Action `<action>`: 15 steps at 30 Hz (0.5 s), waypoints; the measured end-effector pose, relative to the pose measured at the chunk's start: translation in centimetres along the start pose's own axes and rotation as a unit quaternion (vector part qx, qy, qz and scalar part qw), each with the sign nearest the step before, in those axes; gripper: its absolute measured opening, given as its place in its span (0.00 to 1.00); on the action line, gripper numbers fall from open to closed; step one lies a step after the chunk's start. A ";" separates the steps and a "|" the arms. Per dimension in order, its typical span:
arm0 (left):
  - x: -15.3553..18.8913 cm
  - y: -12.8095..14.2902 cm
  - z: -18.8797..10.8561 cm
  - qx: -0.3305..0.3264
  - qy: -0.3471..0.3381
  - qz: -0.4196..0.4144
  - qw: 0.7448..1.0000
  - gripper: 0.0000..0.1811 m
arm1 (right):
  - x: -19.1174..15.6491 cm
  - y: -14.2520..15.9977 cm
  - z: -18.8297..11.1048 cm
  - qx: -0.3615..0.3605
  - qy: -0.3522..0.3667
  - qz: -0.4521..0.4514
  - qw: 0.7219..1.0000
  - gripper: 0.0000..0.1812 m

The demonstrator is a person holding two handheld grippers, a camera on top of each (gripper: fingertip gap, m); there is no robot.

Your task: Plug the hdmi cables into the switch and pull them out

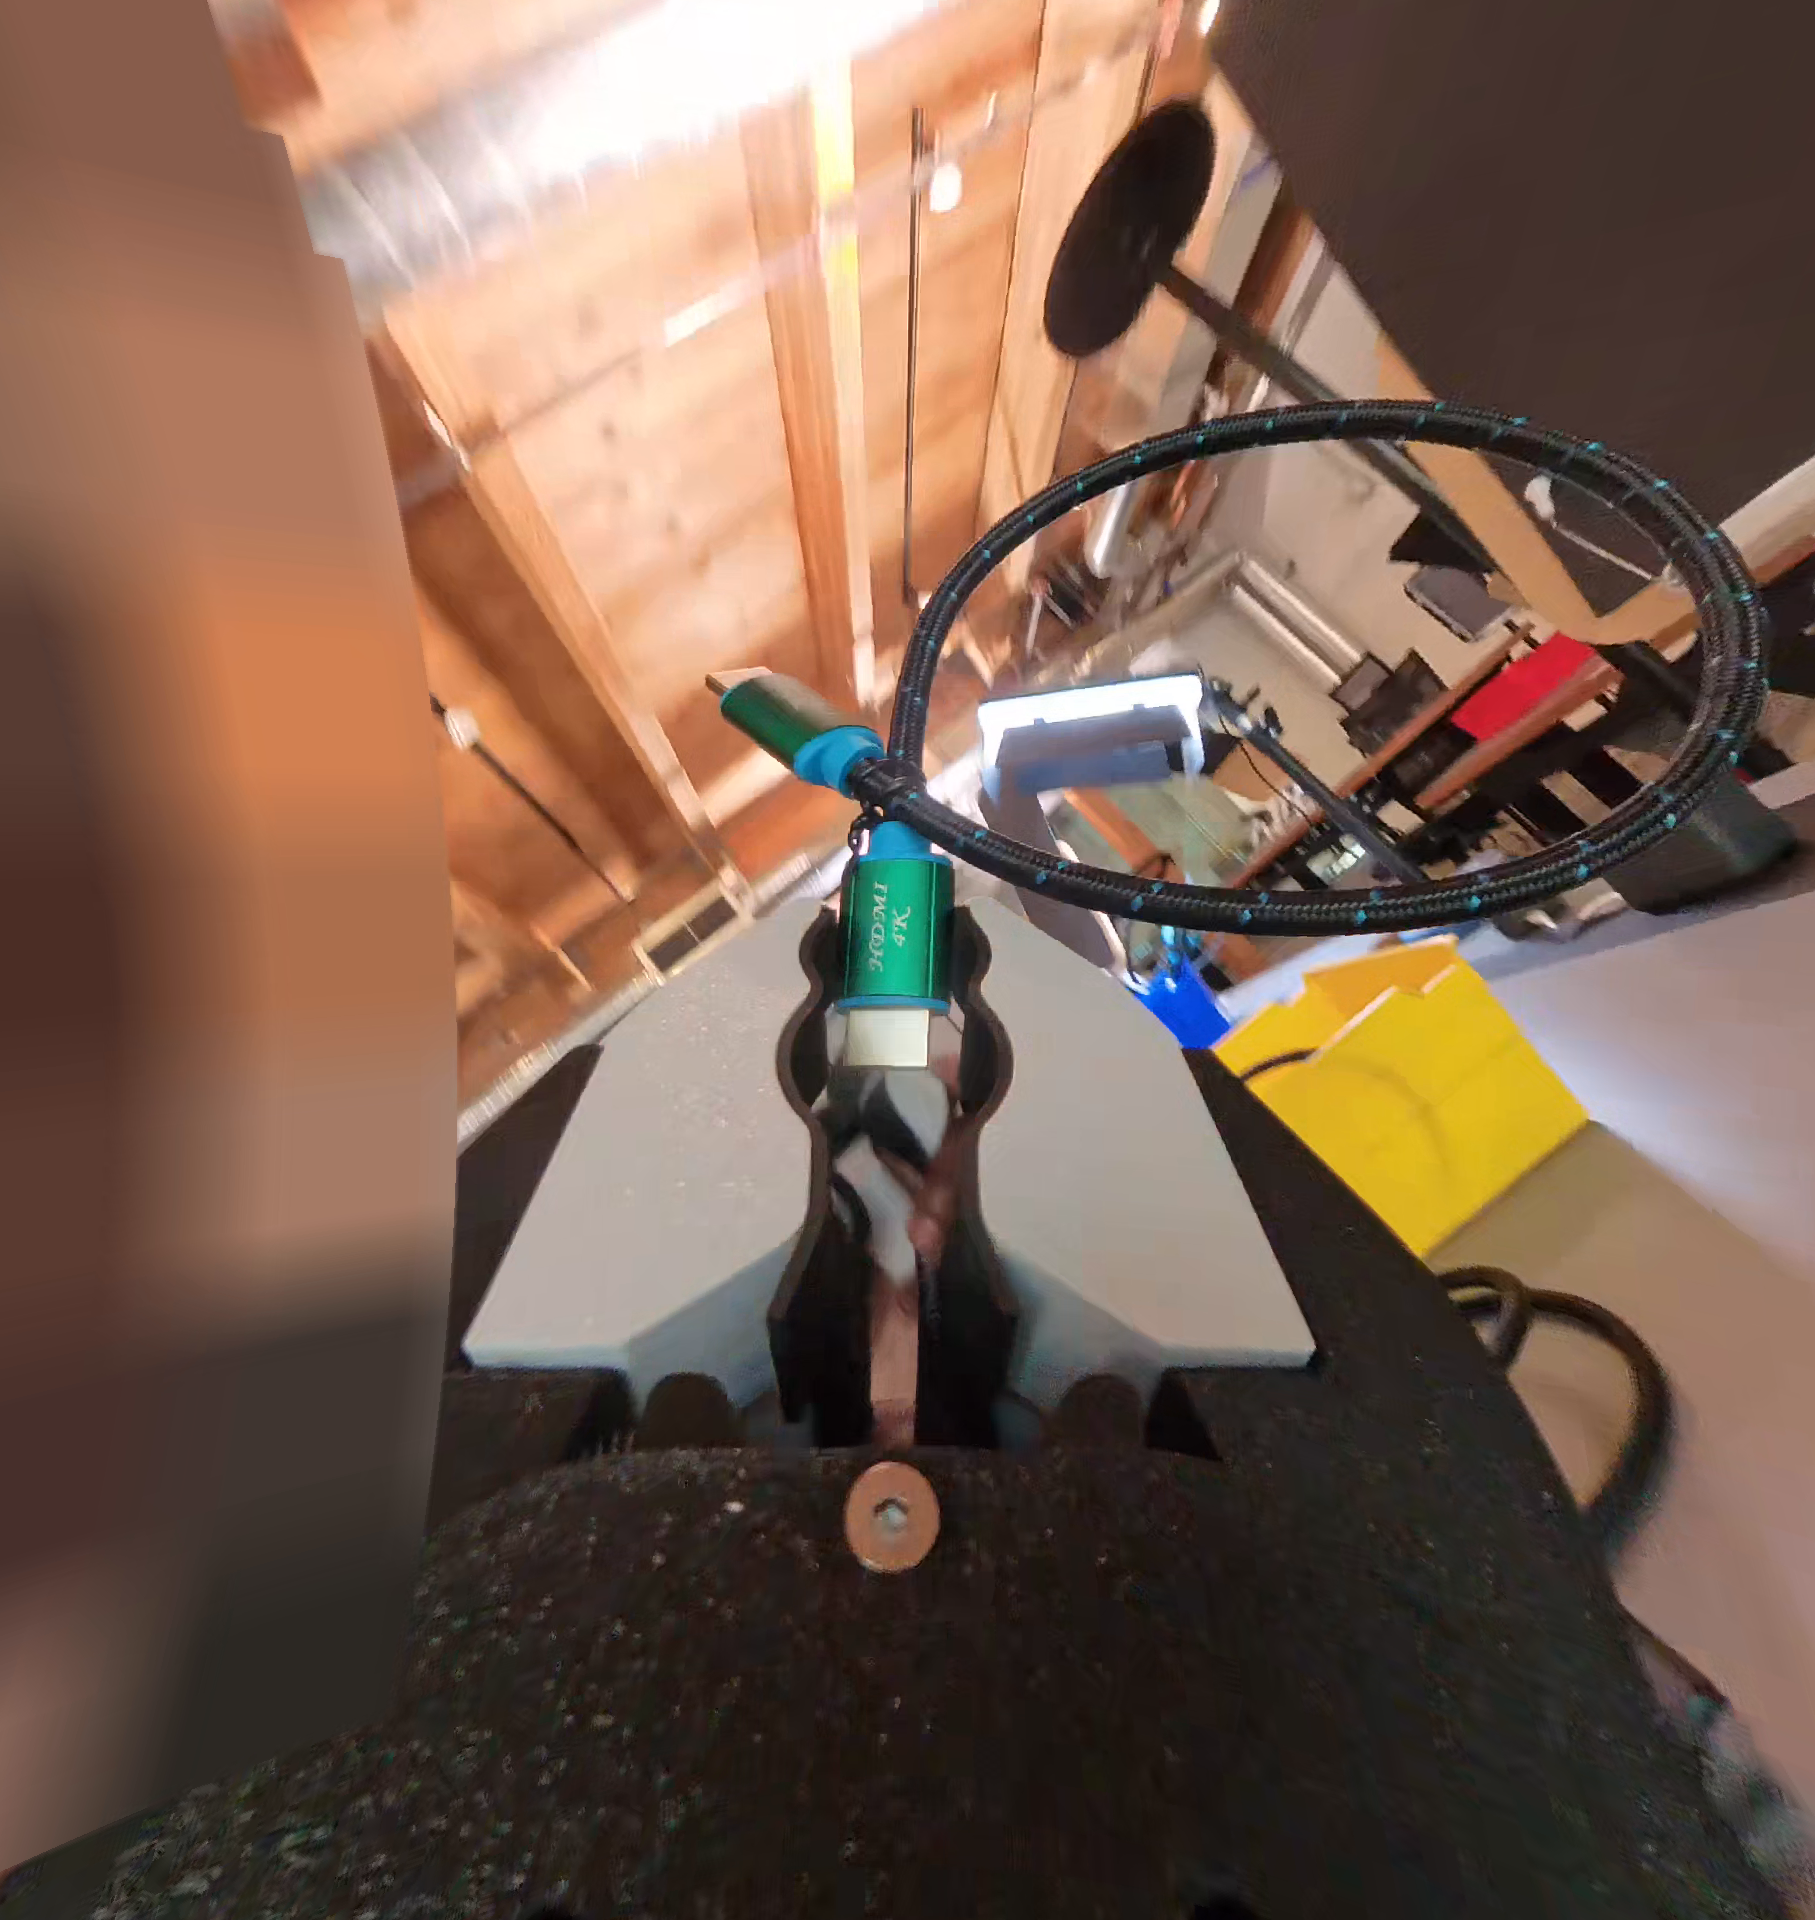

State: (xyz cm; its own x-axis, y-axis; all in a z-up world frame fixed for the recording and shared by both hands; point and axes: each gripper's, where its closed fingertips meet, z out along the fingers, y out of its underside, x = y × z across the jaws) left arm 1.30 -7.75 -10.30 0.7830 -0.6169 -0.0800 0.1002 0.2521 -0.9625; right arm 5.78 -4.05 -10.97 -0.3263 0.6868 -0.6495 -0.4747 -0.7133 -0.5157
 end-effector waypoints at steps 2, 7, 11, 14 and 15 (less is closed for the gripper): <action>1.5 1.5 1.3 -0.030 -0.011 0.060 0.998 0.31 | 0.0 -1.0 -0.4 0.047 -0.016 0.048 0.998 0.12; 3.7 2.6 4.3 -0.033 -0.053 0.111 0.992 0.21 | 0.2 -1.2 -0.5 0.098 -0.021 0.079 0.992 0.11; 4.2 3.9 5.5 -0.072 -0.063 0.133 0.986 0.13 | 0.0 -0.9 -0.2 0.108 -0.021 0.075 0.991 0.12; 3.8 4.1 5.5 -0.083 -0.083 0.138 0.983 0.09 | -0.2 -0.6 0.1 0.108 -0.014 0.052 0.993 0.12; 3.6 4.0 5.4 -0.081 -0.091 0.143 0.982 0.07 | -0.2 -0.5 0.2 0.109 -0.013 0.046 0.993 0.12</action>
State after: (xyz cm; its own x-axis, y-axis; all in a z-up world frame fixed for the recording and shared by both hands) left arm 7.81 -4.89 -13.06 0.8632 -0.3908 -0.3196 -0.2275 0.2641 -0.9373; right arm 5.96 -3.81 -10.45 -0.3963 0.6263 -0.6713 -0.6062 -0.7276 -0.3210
